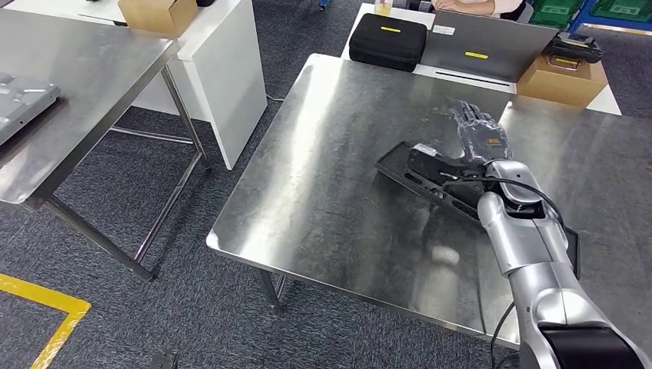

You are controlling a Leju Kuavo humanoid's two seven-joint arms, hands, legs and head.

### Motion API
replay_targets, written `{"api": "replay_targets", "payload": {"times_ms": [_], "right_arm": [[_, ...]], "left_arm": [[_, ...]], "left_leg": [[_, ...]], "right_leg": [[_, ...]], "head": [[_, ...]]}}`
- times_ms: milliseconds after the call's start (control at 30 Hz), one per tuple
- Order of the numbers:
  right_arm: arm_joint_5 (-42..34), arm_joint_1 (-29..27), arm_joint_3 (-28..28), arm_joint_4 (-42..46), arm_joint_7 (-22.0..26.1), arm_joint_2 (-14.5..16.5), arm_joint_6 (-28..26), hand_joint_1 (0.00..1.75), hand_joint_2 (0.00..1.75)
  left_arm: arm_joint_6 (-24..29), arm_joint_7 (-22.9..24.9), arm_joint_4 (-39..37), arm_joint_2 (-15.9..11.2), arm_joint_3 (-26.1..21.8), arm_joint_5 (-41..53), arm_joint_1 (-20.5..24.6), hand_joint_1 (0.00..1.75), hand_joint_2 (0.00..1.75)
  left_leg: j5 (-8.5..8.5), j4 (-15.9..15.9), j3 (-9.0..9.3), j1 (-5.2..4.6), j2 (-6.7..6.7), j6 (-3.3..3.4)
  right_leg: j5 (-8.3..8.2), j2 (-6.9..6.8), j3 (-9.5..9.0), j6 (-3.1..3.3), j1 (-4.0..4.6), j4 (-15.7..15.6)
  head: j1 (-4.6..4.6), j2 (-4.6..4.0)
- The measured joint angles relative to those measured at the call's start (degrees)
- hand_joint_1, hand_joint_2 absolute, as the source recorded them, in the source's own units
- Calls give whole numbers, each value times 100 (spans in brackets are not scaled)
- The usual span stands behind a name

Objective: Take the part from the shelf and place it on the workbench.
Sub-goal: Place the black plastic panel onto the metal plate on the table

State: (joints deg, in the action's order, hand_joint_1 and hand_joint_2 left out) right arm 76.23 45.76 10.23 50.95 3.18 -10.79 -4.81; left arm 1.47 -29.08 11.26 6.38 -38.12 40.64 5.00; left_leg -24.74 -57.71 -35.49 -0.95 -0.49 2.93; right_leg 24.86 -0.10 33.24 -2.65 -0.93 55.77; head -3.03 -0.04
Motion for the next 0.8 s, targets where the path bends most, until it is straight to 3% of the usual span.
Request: {"api": "replay_targets", "payload": {"times_ms": [167,333,800], "right_arm": [[-601,138,-74,-205,7,-5,86,0,0],[-341,99,-109,-66,-6,-52,-584,0,0],[-252,103,-95,128,45,-40,-631,0,0]], "left_arm": [[-15,92,1,-5,-24,89,4,0,0],[-12,184,2,-28,-24,220,38,0,0],[28,260,2,-39,-24,251,103,0,0]], "left_leg": [[1,0,6,6,1,1],[1,1,6,8,11,0],[1,2,4,9,12,1]], "right_leg": [[0,0,2,-1,2,1],[0,3,2,-1,8,4],[0,4,-2,-1,12,4]], "head": [[-1,0],[0,0],[1,0]]}}
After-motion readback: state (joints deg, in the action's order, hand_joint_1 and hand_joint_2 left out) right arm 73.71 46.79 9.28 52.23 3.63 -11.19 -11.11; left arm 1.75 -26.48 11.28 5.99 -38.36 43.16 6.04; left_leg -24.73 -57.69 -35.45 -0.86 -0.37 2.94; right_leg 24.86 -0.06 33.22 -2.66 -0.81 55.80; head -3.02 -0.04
